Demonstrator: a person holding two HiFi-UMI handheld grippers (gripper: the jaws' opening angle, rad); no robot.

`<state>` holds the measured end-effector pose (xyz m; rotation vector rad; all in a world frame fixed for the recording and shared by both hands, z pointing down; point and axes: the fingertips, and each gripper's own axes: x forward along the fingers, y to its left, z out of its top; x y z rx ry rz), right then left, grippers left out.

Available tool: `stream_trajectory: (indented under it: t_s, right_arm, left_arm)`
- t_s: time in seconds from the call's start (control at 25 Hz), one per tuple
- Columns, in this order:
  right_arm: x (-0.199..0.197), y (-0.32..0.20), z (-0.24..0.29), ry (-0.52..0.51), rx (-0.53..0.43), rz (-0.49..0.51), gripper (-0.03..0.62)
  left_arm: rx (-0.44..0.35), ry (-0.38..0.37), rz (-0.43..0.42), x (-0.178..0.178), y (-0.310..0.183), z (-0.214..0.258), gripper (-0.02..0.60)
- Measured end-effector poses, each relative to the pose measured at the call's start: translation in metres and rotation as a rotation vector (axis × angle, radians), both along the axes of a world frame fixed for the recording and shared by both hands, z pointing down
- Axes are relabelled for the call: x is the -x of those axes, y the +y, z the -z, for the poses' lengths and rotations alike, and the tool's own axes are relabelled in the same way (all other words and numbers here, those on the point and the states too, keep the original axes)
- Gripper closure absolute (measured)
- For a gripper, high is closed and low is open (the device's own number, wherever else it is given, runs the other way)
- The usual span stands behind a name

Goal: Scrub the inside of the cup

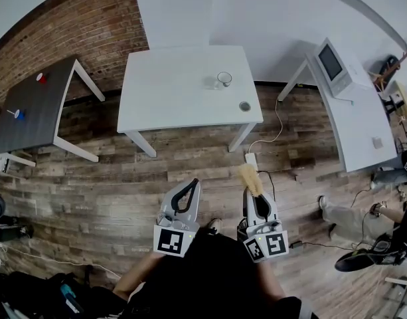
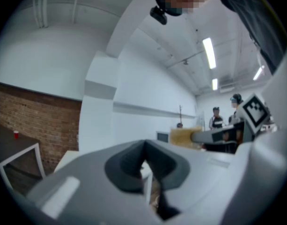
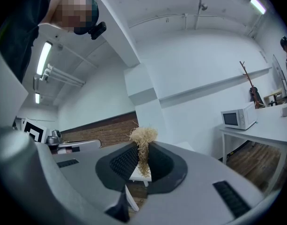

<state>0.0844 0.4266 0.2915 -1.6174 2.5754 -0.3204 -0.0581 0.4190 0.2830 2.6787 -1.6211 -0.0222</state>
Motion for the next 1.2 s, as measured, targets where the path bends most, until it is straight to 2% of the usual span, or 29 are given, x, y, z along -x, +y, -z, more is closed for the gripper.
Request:
stream_trajectory:
  t_s: [0.28, 0.44, 0.6, 0.72, 1.0, 1.2]
  right_arm:
    - [-0.017, 0.000, -0.007, 0.018, 0.015, 0.030, 0.556]
    - [-0.026, -0.001, -0.016, 0.008, 0.032, 0.058, 0.556]
    - [-0.035, -0.011, -0.022, 0.002, 0.039, 0.080, 0.554]
    - [-0.043, -0.020, -0.024, -0.006, 0.042, 0.061, 0.556]
    - [-0.044, -0.064, -0.028, 0.012, 0.041, -0.012, 0.556]
    - [-0.033, -0.108, -0.024, 0.001, 0.045, -0.067, 0.556]
  left_arm:
    - [0.026, 0.000, 0.012, -0.021, 0.001, -0.005, 0.578]
    - [0.073, -0.010, 0.031, -0.031, 0.001, -0.016, 0.578]
    - [0.062, -0.035, 0.039, -0.040, -0.004, -0.016, 0.578]
    - [0.058, -0.059, 0.030, -0.044, -0.011, -0.018, 0.578]
    - [0.052, -0.039, -0.026, -0.045, -0.073, -0.029, 0.578]
    - [0.015, -0.053, -0.094, -0.034, -0.129, -0.022, 0.578]
